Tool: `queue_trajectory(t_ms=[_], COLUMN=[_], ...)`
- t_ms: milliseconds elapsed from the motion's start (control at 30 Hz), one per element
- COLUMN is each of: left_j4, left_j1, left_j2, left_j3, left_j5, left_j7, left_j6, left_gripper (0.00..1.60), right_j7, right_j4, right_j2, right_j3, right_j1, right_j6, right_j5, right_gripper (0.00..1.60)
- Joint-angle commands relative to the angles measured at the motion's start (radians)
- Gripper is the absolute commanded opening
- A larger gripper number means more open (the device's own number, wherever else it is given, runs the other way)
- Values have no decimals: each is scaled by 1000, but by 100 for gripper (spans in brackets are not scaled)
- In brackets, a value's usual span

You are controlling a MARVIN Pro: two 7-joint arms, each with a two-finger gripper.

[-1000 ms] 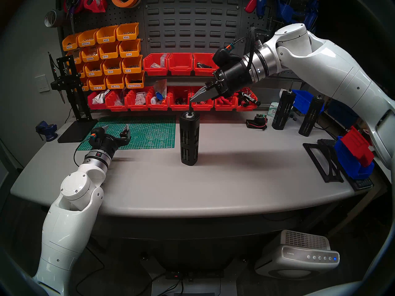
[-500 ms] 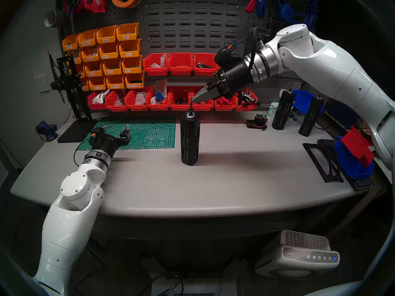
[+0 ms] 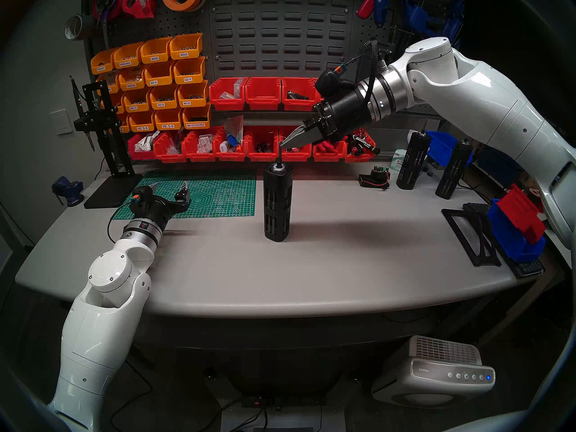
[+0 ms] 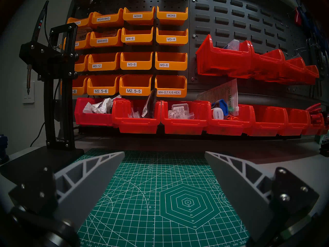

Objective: Pick a screwdriver bit and insert it into the screwdriver

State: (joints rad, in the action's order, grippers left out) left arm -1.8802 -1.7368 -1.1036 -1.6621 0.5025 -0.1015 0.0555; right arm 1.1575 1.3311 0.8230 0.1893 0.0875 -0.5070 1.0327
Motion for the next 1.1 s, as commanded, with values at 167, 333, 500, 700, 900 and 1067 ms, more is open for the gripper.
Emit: queue_trajectory(t_ms=[167,333,500,700,900,1067], left_j4=[-29,-29,-29,-29,-29,-29], left_j1=[24,24,24,24,24,24], left_j2=[0,0,0,1,1,1], left_j3=[-11,-11,-11,-11,-11,-11], left_j5=[1,1,1,1,1,1], left_j7=[1,1,1,1,1,1], left_j6=[-19,-19,-19,-18,-18,-17], left_gripper=[160,160,160,160,160,160], right_j7=[6,4,3,-5,-12,-3], right_j4=[-5,-4,-2,5,20,36], right_j2=[5,6,7,3,-8,-26], right_j3=[18,20,21,22,23,30], right_j1=[16,13,13,17,26,39], right_j6=[6,11,12,8,4,0], right_j5=[12,16,18,16,11,16], right_gripper=[37,61,76,78,77,78])
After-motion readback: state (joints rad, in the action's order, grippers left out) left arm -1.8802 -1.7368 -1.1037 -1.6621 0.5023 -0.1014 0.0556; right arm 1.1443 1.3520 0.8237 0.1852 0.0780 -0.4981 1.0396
